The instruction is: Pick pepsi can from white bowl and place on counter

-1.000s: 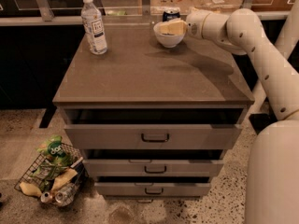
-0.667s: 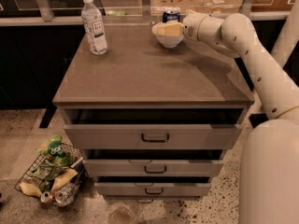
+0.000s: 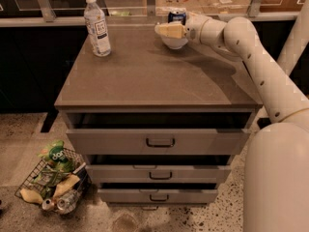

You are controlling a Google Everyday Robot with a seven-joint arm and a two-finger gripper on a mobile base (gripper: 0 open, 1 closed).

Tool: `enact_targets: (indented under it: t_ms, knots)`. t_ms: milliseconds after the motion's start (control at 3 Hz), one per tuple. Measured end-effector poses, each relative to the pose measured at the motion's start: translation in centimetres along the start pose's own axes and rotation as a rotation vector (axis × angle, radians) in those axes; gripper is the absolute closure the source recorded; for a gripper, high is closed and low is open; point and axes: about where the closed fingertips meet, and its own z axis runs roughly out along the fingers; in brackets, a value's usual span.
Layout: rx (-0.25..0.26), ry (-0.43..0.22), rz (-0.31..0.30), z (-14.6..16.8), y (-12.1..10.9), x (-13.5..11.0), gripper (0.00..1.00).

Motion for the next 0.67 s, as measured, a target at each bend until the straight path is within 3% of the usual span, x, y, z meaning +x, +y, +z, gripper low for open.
enact_targets:
  t_ms: [667]
  knots:
    - [-0.009, 0.001, 0.002, 0.54, 0.47, 0.14, 0.64]
